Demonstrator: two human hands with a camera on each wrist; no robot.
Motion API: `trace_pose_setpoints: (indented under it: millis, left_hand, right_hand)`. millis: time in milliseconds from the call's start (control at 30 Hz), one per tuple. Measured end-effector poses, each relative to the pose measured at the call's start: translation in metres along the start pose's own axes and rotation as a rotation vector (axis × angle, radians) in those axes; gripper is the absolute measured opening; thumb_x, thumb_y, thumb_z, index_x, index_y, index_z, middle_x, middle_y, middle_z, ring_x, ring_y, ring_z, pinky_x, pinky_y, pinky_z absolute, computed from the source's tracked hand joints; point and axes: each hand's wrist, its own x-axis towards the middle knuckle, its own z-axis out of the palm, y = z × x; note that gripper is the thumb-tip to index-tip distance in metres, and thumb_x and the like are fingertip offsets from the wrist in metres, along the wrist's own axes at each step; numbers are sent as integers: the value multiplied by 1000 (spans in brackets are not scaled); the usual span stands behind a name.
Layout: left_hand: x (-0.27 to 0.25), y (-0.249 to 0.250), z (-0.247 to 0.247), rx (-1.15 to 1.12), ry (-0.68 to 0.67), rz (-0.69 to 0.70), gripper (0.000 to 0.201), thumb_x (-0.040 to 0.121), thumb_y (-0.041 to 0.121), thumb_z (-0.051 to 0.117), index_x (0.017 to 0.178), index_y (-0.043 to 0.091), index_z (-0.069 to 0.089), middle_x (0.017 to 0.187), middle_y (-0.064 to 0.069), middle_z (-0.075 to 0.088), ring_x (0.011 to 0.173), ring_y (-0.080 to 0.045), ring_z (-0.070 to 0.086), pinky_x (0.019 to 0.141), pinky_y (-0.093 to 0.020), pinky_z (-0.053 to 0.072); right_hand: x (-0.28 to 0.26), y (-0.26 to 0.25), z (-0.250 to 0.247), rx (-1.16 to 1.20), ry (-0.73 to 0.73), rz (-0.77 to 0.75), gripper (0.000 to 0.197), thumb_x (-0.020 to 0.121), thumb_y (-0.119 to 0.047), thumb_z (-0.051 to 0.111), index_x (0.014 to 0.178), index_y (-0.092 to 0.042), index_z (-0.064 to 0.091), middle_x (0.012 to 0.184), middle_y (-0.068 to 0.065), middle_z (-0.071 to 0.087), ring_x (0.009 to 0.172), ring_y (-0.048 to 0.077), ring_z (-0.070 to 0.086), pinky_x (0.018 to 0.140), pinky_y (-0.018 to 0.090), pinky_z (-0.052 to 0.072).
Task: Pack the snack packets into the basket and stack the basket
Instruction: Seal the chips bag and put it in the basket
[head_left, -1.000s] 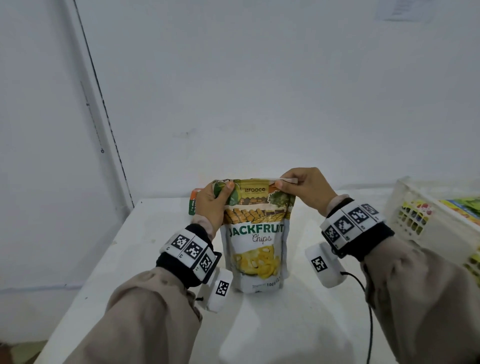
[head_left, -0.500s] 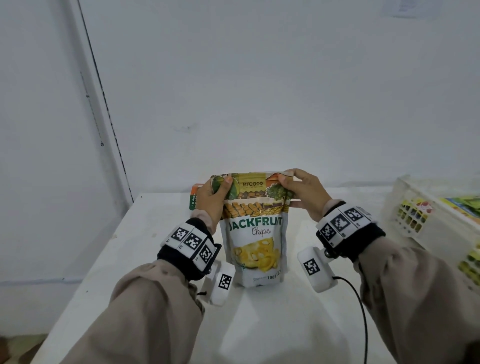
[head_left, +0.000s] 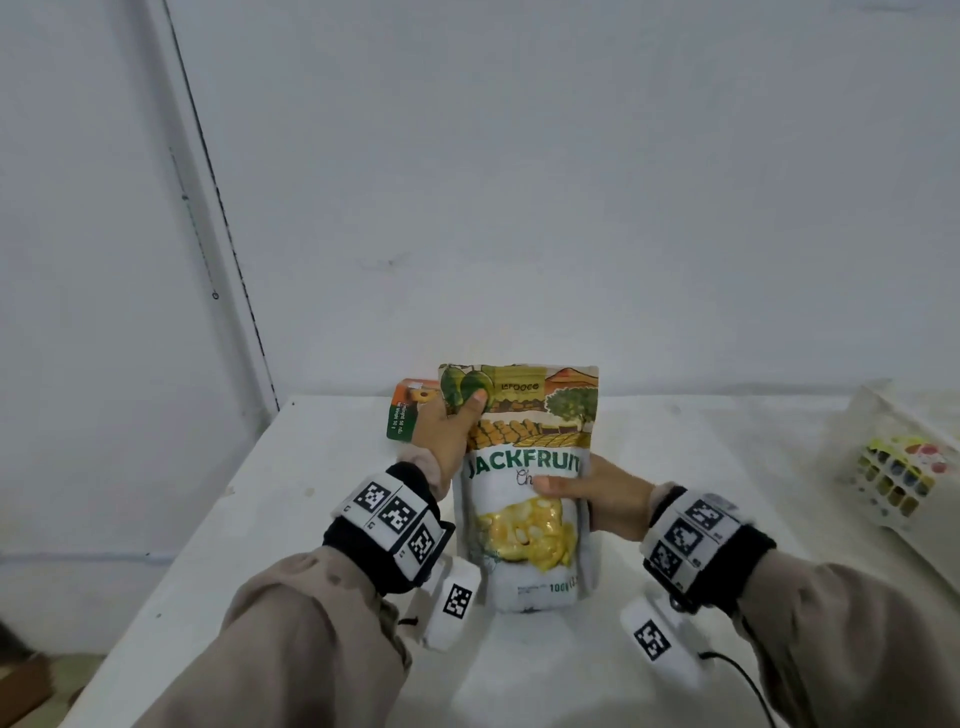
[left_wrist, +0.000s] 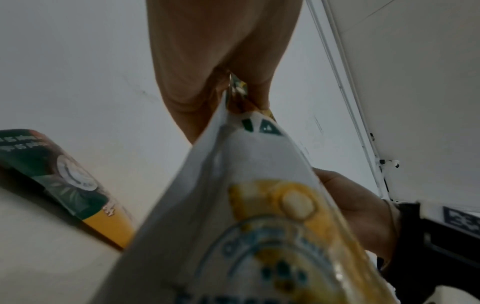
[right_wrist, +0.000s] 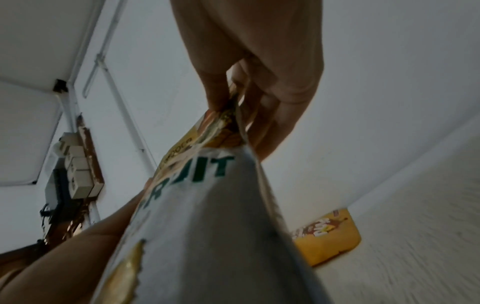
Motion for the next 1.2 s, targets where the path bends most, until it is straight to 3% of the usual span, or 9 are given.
trace_pose_setpoints:
  millis: [133, 267, 400, 533, 633, 733, 867, 1000, 1200]
  left_hand:
    - [23, 0, 8, 44, -92, -150, 23, 94, 34, 46, 92, 19, 64, 100, -7, 67, 99, -25, 62, 99, -46, 45]
    - [57, 7, 7, 222, -153, -296, 51, 97, 49, 26, 125, 14, 51, 117, -11, 56, 113, -28, 50, 103, -43, 38]
    - [113, -33, -19, 1115, -300, -332, 72, 77, 53, 61, 137, 23, 35, 136, 9, 37, 128, -18, 38, 112, -38, 27]
    - [129, -44, -23, 1672, -433, -277, 105, 66, 40, 77, 145, 35, 8, 154, 2, 9, 142, -29, 12, 112, -49, 18]
    - [131, -38, -23, 1740, -513, -303, 109, 65, 38, 79, 145, 38, 4, 156, -4, 7, 141, -30, 18, 112, -46, 28]
    - [125, -35, -17, 1825, -502, -302, 104, 63, 45, 78, 145, 34, 15, 147, -7, 29, 132, -29, 36, 106, -39, 37]
    - [104, -25, 5, 1765, -669, -385, 85, 78, 53, 62, 146, 25, 21, 150, -5, 27, 136, -25, 31, 111, -35, 27]
    - [89, -13, 5, 1439, -763, -542, 48, 89, 40, 54, 132, 19, 48, 127, -9, 58, 83, -12, 57, 78, -24, 43]
    - [75, -34, -4, 1523, -642, -436, 83, 77, 56, 63, 144, 28, 22, 145, 1, 37, 130, -20, 40, 109, -37, 32]
  right_hand:
    - [12, 7, -19, 70, 69, -99, 89, 37, -40, 92, 114, -8, 61, 117, 16, 65, 106, 32, 63, 87, 42, 53]
    - [18, -5, -60, 129, 103, -95, 89, 32, -41, 93, 109, -9, 64, 110, 15, 68, 95, 27, 68, 73, 34, 57]
    - [19, -12, -99, 240, 149, -59, 94, 26, -42, 93, 110, -11, 63, 108, 14, 69, 91, 27, 69, 68, 33, 58]
    - [19, -9, -126, 195, 192, -2, 99, 25, -46, 93, 112, -11, 63, 109, 15, 69, 95, 29, 68, 76, 39, 58]
    - [16, -5, -137, 154, 204, 21, 102, 28, -48, 92, 115, -7, 62, 111, 17, 67, 101, 34, 65, 86, 45, 54]
    - [10, -4, -142, 145, 211, 3, 100, 30, -47, 92, 116, -6, 61, 112, 18, 67, 101, 35, 65, 85, 45, 54]
    - [3, -4, -144, 137, 221, 4, 101, 29, -47, 92, 116, -6, 61, 112, 18, 67, 102, 35, 64, 84, 45, 55]
    - [-7, -6, -141, 101, 233, -5, 101, 27, -48, 92, 115, -8, 62, 112, 17, 67, 102, 36, 64, 88, 49, 52]
    - [-33, -9, -128, 69, 227, -38, 97, 29, -48, 91, 113, -12, 63, 110, 13, 68, 99, 32, 66, 79, 40, 57]
